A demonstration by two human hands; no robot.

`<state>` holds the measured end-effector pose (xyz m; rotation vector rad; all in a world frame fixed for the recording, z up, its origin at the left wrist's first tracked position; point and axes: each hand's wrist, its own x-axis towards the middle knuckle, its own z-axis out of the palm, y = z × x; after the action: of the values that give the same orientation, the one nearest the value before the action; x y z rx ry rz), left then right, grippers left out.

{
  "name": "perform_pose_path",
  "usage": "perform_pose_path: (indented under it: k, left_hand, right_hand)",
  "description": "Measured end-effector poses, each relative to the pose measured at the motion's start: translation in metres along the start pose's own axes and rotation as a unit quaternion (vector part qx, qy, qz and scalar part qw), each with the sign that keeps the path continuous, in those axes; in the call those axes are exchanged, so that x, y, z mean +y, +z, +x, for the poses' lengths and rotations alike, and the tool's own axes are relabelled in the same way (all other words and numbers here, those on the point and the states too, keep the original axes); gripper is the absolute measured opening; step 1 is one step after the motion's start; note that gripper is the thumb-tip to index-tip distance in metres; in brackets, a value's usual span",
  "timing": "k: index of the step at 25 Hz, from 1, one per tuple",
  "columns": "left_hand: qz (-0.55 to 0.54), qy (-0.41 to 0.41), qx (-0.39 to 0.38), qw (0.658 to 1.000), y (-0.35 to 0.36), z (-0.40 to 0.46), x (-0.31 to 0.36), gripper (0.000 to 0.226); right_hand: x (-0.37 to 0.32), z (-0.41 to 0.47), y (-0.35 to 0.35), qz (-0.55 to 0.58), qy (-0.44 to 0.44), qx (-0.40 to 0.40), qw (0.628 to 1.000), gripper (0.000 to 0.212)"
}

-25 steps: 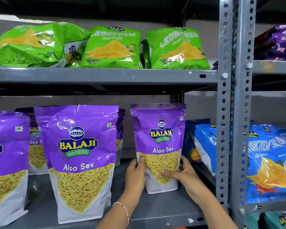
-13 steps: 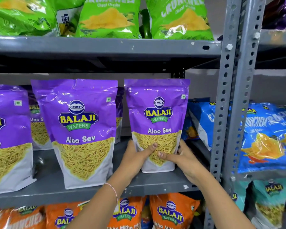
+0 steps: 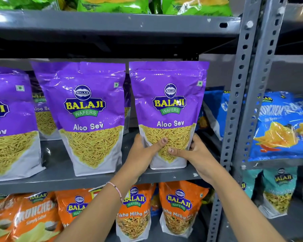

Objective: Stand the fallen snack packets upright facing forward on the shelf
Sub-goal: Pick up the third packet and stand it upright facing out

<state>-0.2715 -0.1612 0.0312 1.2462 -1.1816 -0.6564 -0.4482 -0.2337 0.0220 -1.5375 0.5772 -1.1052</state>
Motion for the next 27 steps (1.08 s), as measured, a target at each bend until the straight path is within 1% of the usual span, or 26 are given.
perform_pose_path:
  k: [4, 10, 13, 15, 16, 18, 19, 20, 21, 25, 27]
  left_hand:
    - [0.005, -0.006, 0.01, 1.0, 0.0, -0.004, 0.002, 0.085]
    - [0.003, -0.012, 0.009, 1.0, 0.002, -0.007, 0.005, 0.083]
    - [-0.007, -0.021, 0.0, 1.0, 0.002, -0.008, 0.007, 0.075]
    - [-0.02, -0.022, 0.011, 0.999, 0.006, -0.014, 0.01, 0.072]
    - [-0.022, -0.026, 0.03, 0.999, 0.009, -0.018, 0.009, 0.078]
    - [-0.003, -0.022, 0.072, 0.997, 0.015, -0.027, 0.004, 0.106]
    - [0.009, -0.009, 0.081, 0.997, 0.016, -0.031, 0.0, 0.119]
    - [0.019, 0.002, 0.084, 0.996, 0.017, -0.032, -0.004, 0.124]
    - [0.025, 0.01, 0.082, 0.996, 0.017, -0.033, -0.007, 0.123]
    - [0.017, 0.01, 0.074, 0.997, 0.017, -0.028, -0.011, 0.099]
    - [0.012, 0.012, 0.075, 0.997, 0.018, -0.029, -0.013, 0.094]
  right_hand:
    - [-0.002, -0.005, 0.001, -0.007, 0.002, 0.001, 1.0, 0.079]
    - [-0.003, -0.006, 0.002, -0.014, 0.005, 0.006, 1.0, 0.081]
    - [-0.002, -0.007, 0.003, -0.018, 0.006, 0.01, 1.0, 0.079]
    - [-0.003, -0.009, 0.004, -0.021, 0.003, 0.013, 1.0, 0.081]
    - [-0.002, -0.011, 0.005, -0.024, 0.001, 0.015, 1.0, 0.082]
    - [0.001, -0.013, 0.004, -0.027, -0.011, 0.029, 0.999, 0.082]
    - [0.003, -0.015, 0.003, -0.026, -0.017, 0.037, 0.999, 0.082]
    - [0.004, -0.015, 0.002, -0.025, -0.024, 0.043, 0.998, 0.084]
    - [0.005, -0.015, 0.0, -0.022, -0.029, 0.046, 0.998, 0.086]
    - [0.01, -0.015, -0.005, -0.012, -0.043, 0.046, 0.998, 0.086]
    - [0.009, -0.016, -0.003, -0.008, -0.04, 0.043, 0.998, 0.084]
